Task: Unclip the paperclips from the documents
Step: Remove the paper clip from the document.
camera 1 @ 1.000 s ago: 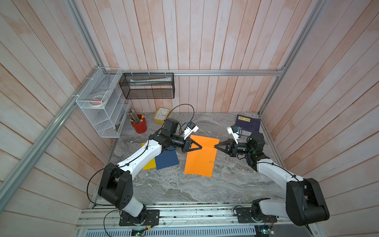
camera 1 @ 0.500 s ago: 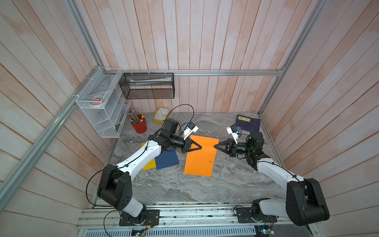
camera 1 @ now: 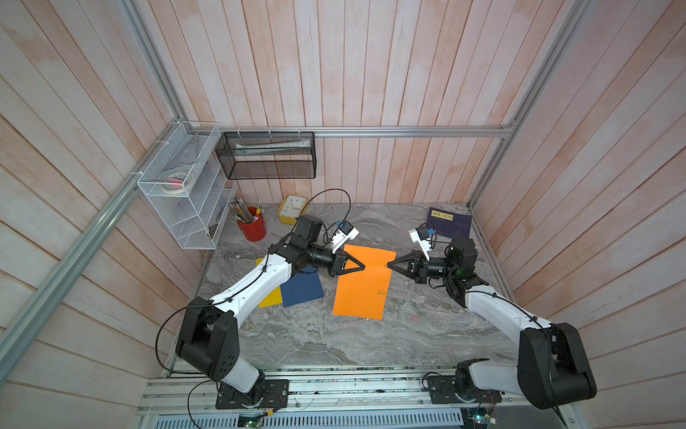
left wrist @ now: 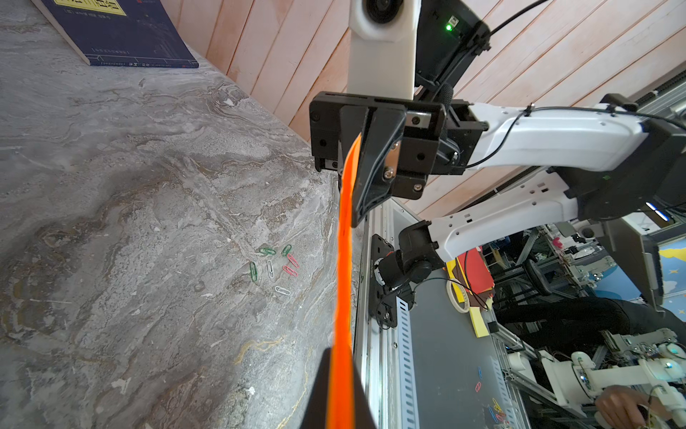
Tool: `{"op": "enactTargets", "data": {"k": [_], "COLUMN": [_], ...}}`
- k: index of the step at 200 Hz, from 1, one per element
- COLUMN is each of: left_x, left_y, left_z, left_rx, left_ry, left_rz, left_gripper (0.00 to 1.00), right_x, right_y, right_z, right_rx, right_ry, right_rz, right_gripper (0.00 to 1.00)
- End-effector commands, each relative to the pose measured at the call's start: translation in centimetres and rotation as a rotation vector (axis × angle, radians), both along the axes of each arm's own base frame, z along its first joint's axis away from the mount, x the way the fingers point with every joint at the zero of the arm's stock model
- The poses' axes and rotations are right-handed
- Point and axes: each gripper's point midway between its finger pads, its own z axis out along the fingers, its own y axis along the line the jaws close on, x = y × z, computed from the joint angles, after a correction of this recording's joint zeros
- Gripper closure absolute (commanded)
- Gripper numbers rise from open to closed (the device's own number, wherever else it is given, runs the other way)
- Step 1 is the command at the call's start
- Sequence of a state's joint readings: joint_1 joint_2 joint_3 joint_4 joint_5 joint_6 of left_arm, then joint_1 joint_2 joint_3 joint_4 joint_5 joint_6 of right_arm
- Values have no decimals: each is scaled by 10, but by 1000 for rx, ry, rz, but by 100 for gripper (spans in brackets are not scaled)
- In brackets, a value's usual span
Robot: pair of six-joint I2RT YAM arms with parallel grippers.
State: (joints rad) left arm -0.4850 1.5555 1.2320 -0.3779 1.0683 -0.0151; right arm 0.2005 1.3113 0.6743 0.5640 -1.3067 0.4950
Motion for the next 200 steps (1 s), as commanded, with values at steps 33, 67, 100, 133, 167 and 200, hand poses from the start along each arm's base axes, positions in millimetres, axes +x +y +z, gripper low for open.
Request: {"op": "enactTargets", "data": {"k": [33, 67, 100, 133, 167, 200], "left_x": [1, 0, 1, 0, 0, 0], "left_y": [11, 11, 12, 12, 13, 13], "left_z": [7, 6, 6, 6, 7, 7], "left_rx": [-5, -4, -3, -3, -3, -2], "left_ry": [-38, -36, -37, -37, -37, -38], "left_rz": [21, 20, 23, 22, 24, 24], "left_gripper": [100, 100, 100, 100, 100, 100], "right_x": [6, 6, 6, 6, 6, 7], "right_y": [-4, -4, -5, -5, -6, -6], "right_z": [4, 3, 3, 2, 2, 1], "right_rx": [-5, -6, -7, -8, -10, -11], "right_ry": [-11, -8, -10, -6, -5, -4], "right_rz": [-21, -23, -24, -25, -29, -31], "right_gripper": [97, 95, 95, 94, 93, 92]}}
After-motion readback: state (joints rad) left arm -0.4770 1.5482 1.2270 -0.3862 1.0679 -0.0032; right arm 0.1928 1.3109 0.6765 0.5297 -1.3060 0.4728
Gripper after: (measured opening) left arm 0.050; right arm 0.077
